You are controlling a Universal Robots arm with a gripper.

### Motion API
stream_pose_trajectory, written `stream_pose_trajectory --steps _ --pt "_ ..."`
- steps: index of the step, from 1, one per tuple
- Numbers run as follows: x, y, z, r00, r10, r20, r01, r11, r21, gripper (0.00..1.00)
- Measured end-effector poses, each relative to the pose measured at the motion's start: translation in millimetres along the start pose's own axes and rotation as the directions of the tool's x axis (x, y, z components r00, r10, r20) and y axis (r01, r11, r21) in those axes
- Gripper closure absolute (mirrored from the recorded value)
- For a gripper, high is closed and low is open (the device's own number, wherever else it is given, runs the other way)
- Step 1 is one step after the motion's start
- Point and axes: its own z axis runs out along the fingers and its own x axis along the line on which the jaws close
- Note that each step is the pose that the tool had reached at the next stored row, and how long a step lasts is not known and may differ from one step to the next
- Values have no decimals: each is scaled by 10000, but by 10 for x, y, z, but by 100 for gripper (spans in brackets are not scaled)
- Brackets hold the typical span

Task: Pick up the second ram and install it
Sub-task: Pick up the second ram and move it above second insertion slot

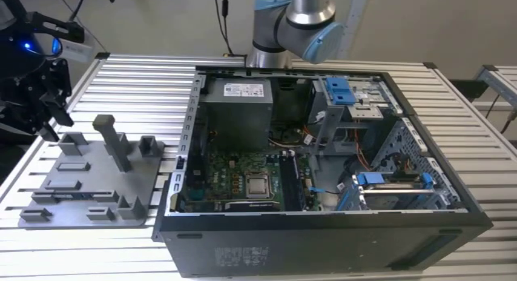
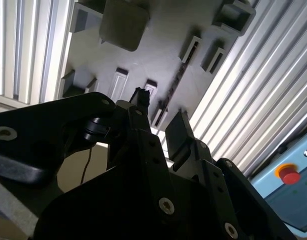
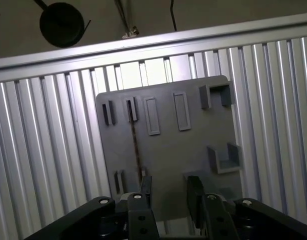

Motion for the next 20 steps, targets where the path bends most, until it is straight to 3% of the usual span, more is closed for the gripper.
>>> stream_pose_trajectory --steps 20 --pt "5 4 129 10000 0 0 0 10000 0 58"
